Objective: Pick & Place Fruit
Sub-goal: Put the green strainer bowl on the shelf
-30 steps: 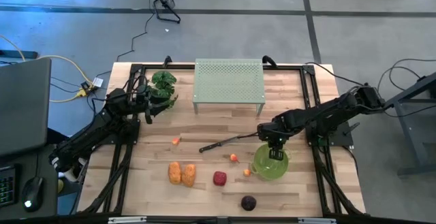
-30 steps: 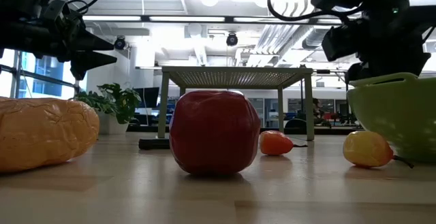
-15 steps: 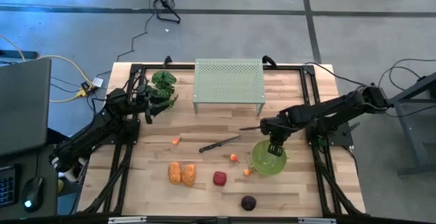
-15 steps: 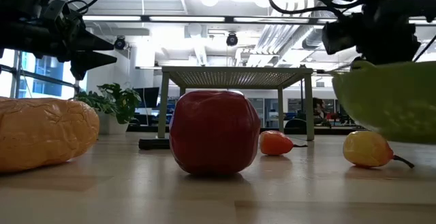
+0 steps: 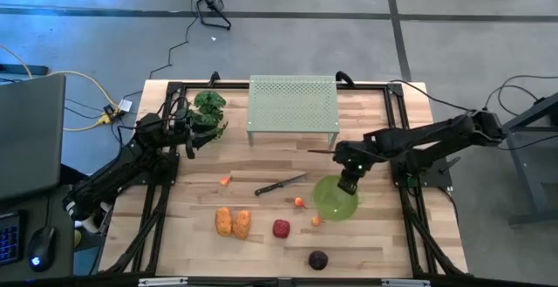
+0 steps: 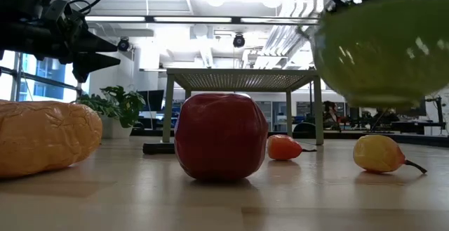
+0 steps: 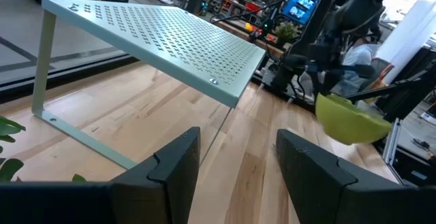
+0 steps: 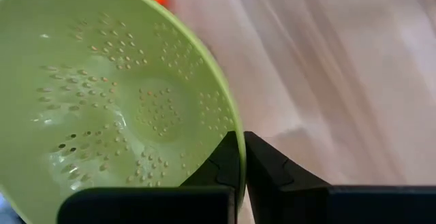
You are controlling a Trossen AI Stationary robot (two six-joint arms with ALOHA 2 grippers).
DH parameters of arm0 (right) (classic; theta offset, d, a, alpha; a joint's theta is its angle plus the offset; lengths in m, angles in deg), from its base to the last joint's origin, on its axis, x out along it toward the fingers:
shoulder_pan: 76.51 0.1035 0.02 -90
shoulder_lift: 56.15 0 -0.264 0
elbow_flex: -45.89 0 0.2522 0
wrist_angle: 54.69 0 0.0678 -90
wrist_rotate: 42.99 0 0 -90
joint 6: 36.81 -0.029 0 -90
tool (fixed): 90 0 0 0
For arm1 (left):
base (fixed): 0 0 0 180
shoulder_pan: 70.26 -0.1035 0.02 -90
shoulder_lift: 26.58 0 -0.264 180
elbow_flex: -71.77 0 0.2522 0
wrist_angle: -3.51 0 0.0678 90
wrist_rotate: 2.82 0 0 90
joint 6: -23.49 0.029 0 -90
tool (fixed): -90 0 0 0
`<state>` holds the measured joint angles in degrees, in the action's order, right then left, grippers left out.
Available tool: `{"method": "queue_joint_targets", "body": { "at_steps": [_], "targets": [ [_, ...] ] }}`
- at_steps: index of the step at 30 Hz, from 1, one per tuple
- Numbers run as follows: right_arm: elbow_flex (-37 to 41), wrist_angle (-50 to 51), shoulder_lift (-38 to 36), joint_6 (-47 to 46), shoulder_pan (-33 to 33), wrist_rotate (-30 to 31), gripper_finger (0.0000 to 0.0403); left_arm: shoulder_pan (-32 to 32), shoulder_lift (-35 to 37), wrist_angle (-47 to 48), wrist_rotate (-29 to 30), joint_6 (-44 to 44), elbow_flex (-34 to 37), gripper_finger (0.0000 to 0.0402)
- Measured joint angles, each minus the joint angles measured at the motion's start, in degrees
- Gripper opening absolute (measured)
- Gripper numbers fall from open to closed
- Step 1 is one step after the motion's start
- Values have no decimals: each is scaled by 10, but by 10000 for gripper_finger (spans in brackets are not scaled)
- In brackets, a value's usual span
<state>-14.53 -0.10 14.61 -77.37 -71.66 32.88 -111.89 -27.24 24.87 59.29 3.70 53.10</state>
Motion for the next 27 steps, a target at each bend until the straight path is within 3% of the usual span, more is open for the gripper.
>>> {"method": "queue_joint_targets", "body": {
  "at_steps": [13, 27],
  "targets": [
    [-98, 19, -1, -17, -16, 37, 5, 0, 0, 0, 0, 0, 0, 191],
    [-195, 27, -1, -14, -143, 37, 5, 0, 0, -1, 0, 0, 0, 191]
  ]
}}
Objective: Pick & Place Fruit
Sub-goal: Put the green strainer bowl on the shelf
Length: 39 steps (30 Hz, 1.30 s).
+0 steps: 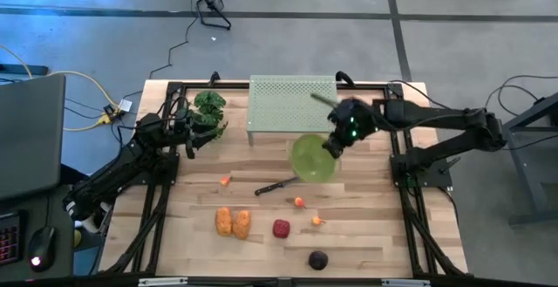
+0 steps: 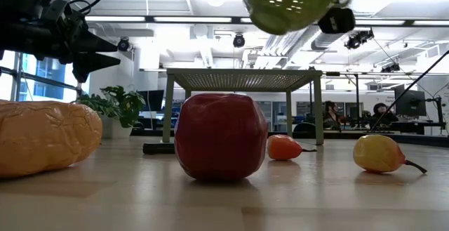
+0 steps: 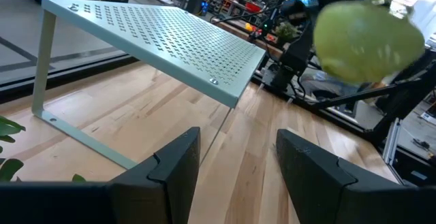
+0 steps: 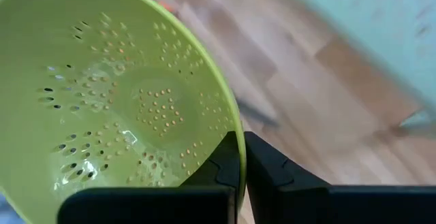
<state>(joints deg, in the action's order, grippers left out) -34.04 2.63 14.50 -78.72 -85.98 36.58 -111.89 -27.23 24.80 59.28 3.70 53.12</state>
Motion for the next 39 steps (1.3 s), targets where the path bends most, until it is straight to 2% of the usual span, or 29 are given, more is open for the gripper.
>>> {"method": "queue_joint_targets", "body": {
  "at_steps": [21, 26, 39],
  "targets": [
    [-115, 15, 0, 0, -208, -2, 5, 0, 0, 0, 0, 0, 0, 191],
    [-146, 61, 9, -1, -249, 6, 5, 0, 0, 0, 0, 0, 0, 191],
    [-216, 187, 72, 4, -286, 31, 5, 0, 0, 2, 0, -2, 0, 191]
  ]
}}
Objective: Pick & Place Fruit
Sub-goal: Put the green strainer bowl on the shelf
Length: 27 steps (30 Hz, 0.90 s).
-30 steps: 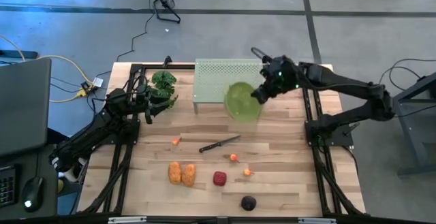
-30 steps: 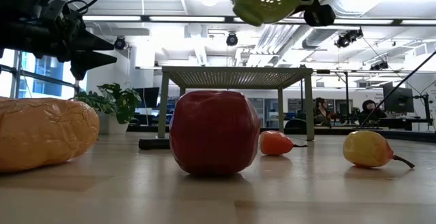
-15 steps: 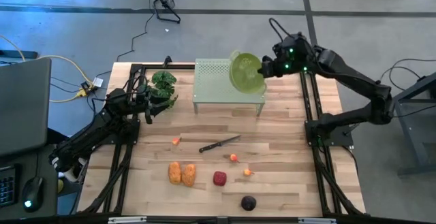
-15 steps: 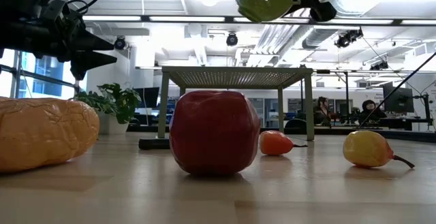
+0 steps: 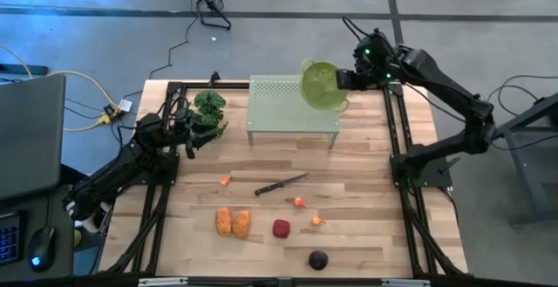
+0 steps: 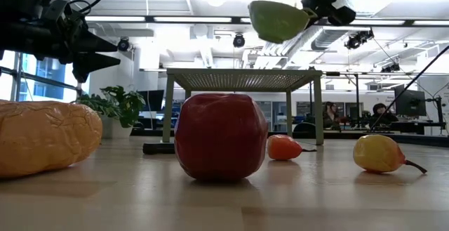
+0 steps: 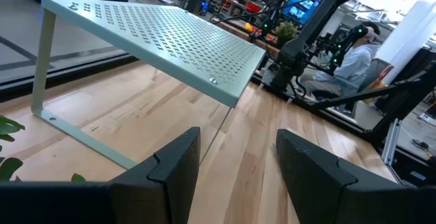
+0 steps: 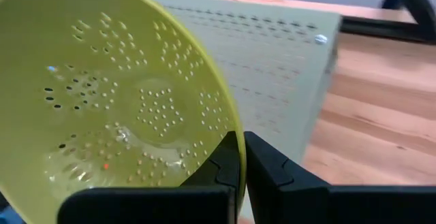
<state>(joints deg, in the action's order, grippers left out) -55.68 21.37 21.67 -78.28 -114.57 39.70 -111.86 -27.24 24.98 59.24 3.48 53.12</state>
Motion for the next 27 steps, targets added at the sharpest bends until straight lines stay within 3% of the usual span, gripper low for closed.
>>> {"method": "queue_joint_targets", "body": {
  "at_steps": [12, 27],
  "targets": [
    [-51, 71, 47, -1, 0, 29, 5, 0, 0, 1, 0, 0, 0, 191],
    [-53, 88, 122, -12, 1, -18, 5, 0, 0, 1, 0, 0, 0, 191]
  ]
}}
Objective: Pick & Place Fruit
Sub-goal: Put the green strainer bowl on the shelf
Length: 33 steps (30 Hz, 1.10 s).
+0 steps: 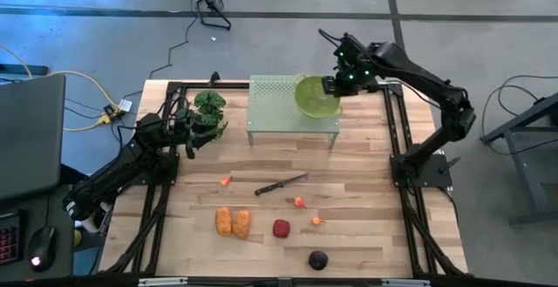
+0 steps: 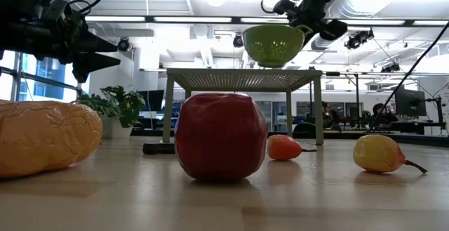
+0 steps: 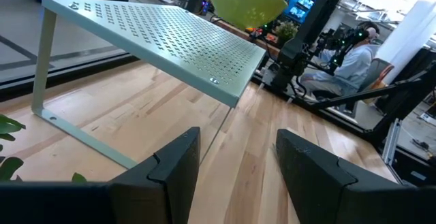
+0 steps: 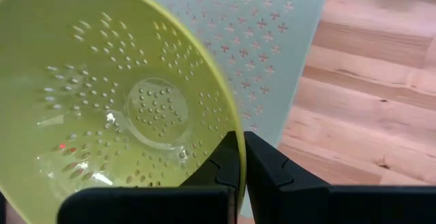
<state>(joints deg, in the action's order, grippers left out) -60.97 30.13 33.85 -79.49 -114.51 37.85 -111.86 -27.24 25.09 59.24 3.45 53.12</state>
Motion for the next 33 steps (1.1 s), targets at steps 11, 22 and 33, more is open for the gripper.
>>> {"method": "queue_joint_targets", "body": {
  "at_steps": [11, 22, 33],
  "targets": [
    [0, 18, 4, -5, -4, 21, 5, 0, 0, 0, 0, 0, 0, 191],
    [0, 10, 4, 3, -3, 26, 5, 0, 0, 0, 0, 0, 0, 191],
    [0, 5, 4, -8, 21, 47, 5, 0, 0, 0, 0, 0, 0, 191]
  ]
}}
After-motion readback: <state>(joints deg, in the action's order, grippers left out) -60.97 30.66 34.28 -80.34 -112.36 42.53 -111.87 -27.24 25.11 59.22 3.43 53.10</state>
